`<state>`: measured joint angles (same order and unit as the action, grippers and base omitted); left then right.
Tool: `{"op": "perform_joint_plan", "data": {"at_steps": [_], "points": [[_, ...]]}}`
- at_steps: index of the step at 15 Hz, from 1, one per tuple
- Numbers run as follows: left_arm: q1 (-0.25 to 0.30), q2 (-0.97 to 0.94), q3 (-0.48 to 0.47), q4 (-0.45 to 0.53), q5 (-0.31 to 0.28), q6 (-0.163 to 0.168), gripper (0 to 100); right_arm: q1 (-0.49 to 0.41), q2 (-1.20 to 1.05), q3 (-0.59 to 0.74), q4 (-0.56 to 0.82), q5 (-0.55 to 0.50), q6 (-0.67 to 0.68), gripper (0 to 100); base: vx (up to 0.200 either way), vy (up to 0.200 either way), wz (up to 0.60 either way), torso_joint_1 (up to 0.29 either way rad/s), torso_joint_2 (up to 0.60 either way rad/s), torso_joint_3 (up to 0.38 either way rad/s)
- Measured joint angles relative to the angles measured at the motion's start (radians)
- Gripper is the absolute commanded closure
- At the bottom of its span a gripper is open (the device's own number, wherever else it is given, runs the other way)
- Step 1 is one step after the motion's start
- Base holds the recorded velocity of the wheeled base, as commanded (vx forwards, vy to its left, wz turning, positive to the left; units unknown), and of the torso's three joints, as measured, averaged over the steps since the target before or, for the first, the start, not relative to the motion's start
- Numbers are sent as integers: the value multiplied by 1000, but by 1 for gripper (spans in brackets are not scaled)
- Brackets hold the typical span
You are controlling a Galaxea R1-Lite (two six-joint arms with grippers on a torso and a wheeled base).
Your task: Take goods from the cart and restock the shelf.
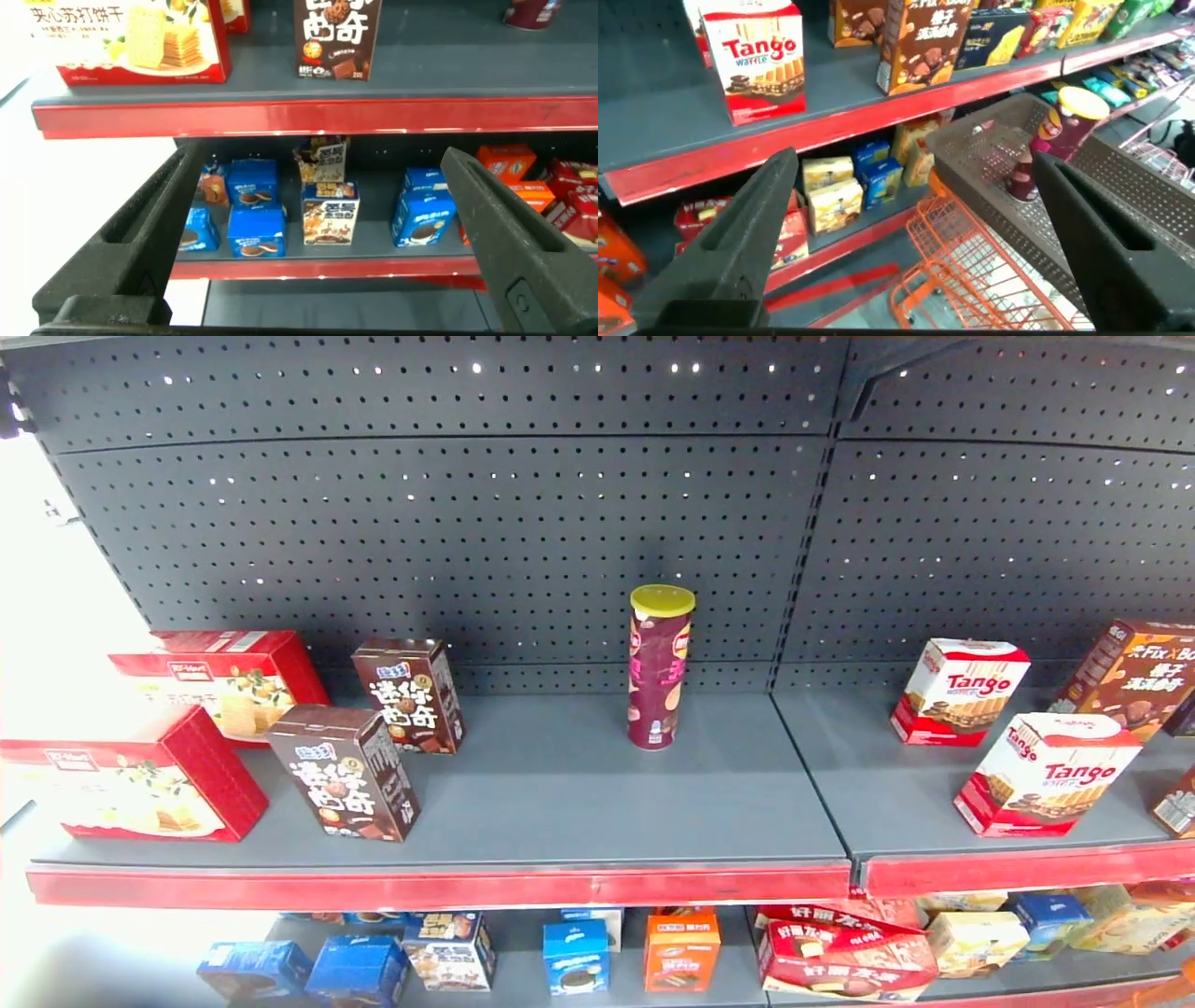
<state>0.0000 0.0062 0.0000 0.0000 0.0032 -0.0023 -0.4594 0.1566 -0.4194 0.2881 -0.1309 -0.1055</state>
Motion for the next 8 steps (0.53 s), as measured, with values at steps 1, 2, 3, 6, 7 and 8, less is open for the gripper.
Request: {"op": "perform_joint_plan", "data": {"at_steps": [1,2,3,6,7,8], "points": [[0,0,0,0,0,0,0,0,0,1,0,-1,-3,0,0,0,-600,12,7,2],[0,0,0,0,0,0,0,0,0,1,-1,-1,-5,0,0,0,-600,2,2,2],[0,0,0,0,1,0,0,1,0,-2,-3,-1,-6,0,0,0,-600,-12,2,7],[0,0,0,0,1,-1,0,3,0,-9,-3,-1,-6,0,0,0,-600,10,9,1],[0,0,0,0,0,-1,0,4,0,-10,-4,-1,-6,0,0,0,-600,-2,-2,7],[0,0,0,0,1,-3,0,4,-1,-11,-4,-1,-6,0,0,0,-600,2,-2,2]]}}
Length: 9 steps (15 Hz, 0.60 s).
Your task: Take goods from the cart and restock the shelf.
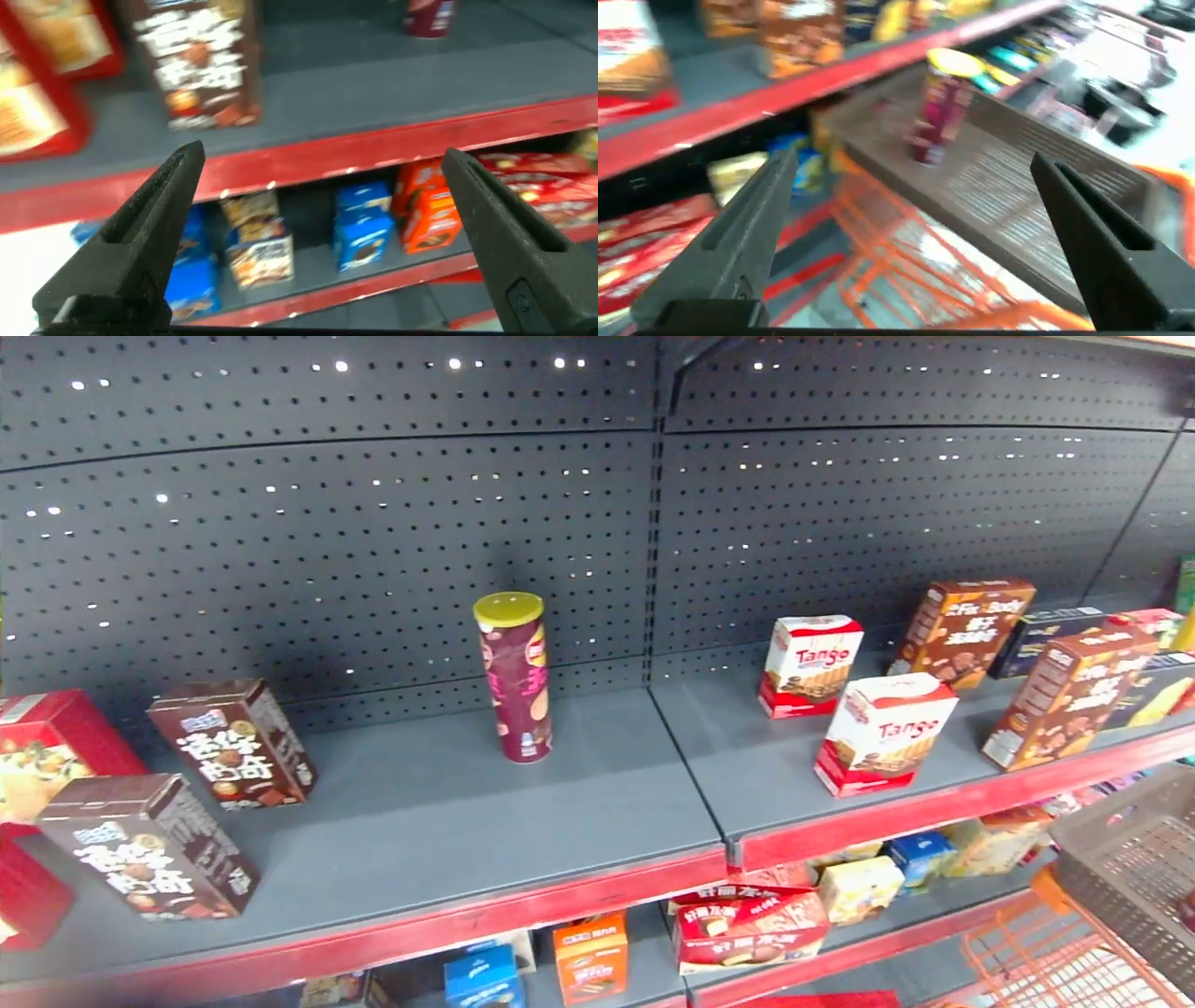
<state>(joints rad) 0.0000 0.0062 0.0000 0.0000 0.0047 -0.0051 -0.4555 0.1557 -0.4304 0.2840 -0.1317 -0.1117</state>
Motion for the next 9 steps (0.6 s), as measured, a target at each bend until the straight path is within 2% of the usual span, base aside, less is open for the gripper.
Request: {"op": "perform_joint_plan", "data": {"at_steps": [3,8,9], "points": [[0,0,0,0,1,-2,0,1,0,-2,0,0,0,0,0,0,-600,1,-4,4],[0,0,0,0,3,-1,0,3,0,-2,-2,0,-1,0,0,0,0,0,0,0],[-1,0,0,0,4,0,0,2,0,-2,-2,1,-1,0,200,0,0,2,-2,-2]]}}
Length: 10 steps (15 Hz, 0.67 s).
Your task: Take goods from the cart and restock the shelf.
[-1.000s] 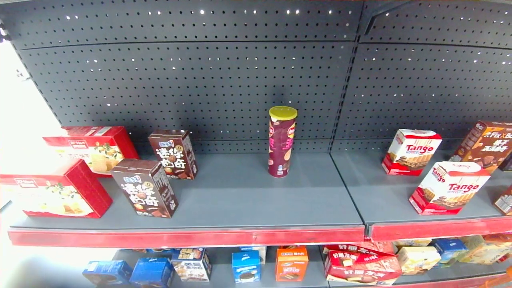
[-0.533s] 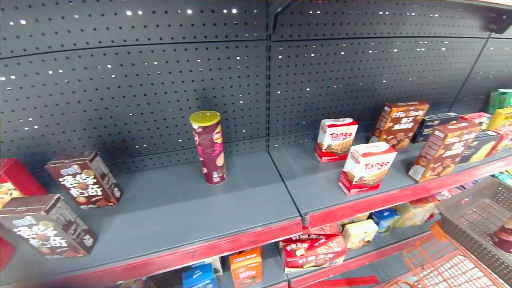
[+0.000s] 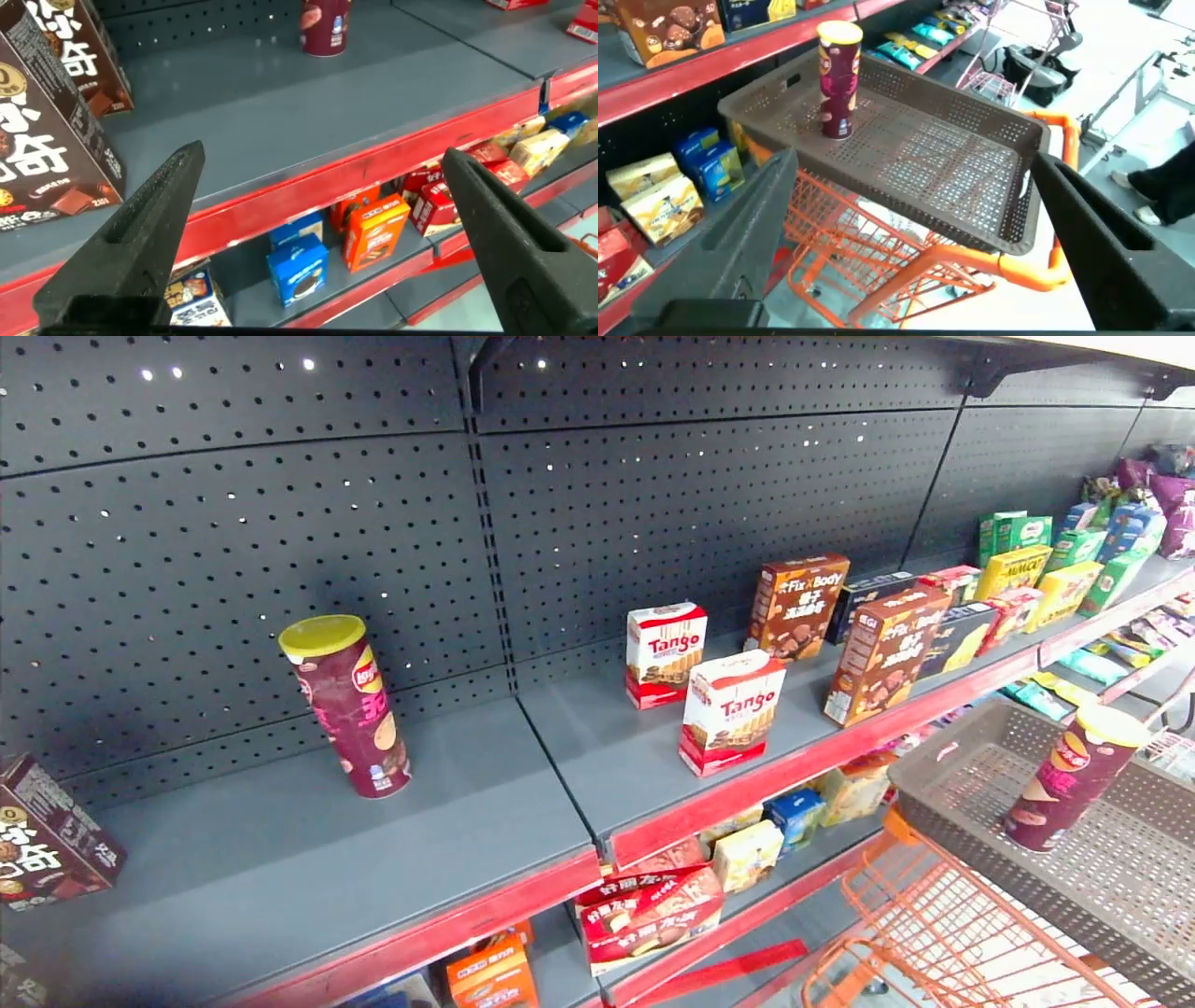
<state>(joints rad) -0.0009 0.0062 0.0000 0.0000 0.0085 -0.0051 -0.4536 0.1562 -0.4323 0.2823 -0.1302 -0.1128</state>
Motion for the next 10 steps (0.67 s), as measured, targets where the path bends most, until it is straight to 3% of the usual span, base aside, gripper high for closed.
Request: {"op": "perform_joint_plan", "data": {"at_steps": [2,5,10], "points": [[1,0,0,0,0,1,0,2,0,0,0,-1,0,0,200,0,0,-17,0,5],[1,0,0,0,-1,0,0,2,0,2,0,-1,0,0,200,-200,0,19,6,4],[1,0,0,0,0,-3,0,3,0,5,0,1,0,0,0,0,0,0,0,0]]}}
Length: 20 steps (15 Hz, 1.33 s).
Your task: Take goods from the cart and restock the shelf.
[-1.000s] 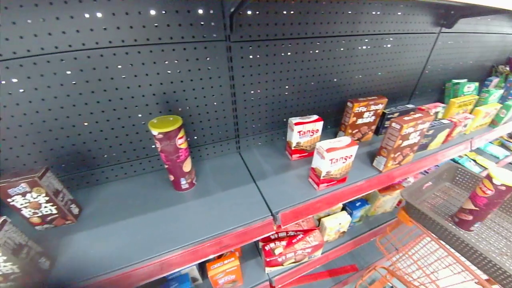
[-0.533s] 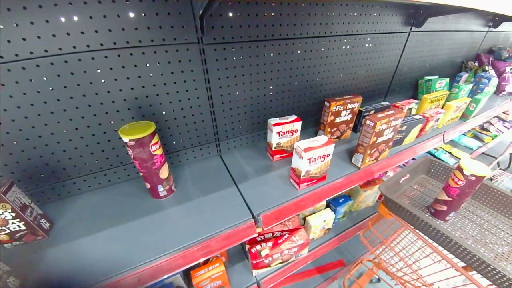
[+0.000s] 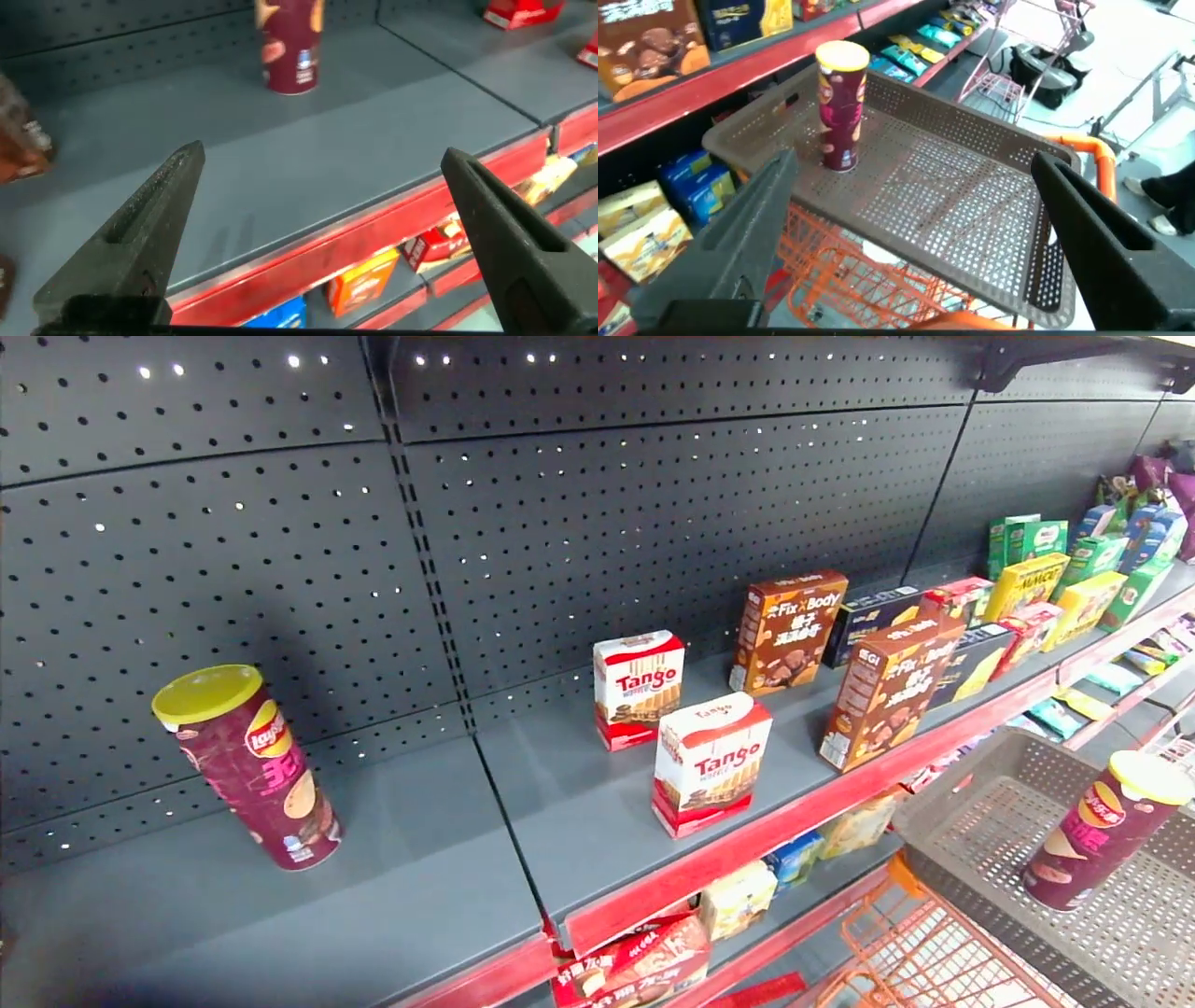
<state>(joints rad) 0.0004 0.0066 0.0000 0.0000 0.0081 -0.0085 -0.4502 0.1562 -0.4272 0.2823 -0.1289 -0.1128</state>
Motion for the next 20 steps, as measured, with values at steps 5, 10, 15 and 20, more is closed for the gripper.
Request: {"op": "perform_joint_plan", "data": {"at_steps": [5,10,15,20], "points": [[-2,0,0,0,1,0,0,-1,0,3,-1,1,1,0,0,0,0,0,0,0],[0,0,0,0,1,0,0,0,0,32,2,-9,11,0,0,0,0,0,0,0],[0,0,0,0,2,-1,0,2,0,67,2,-13,12,0,0,0,-360,0,1,2],[-1,0,0,0,2,-4,0,2,0,69,0,-13,12,0,0,0,0,0,0,0]]}}
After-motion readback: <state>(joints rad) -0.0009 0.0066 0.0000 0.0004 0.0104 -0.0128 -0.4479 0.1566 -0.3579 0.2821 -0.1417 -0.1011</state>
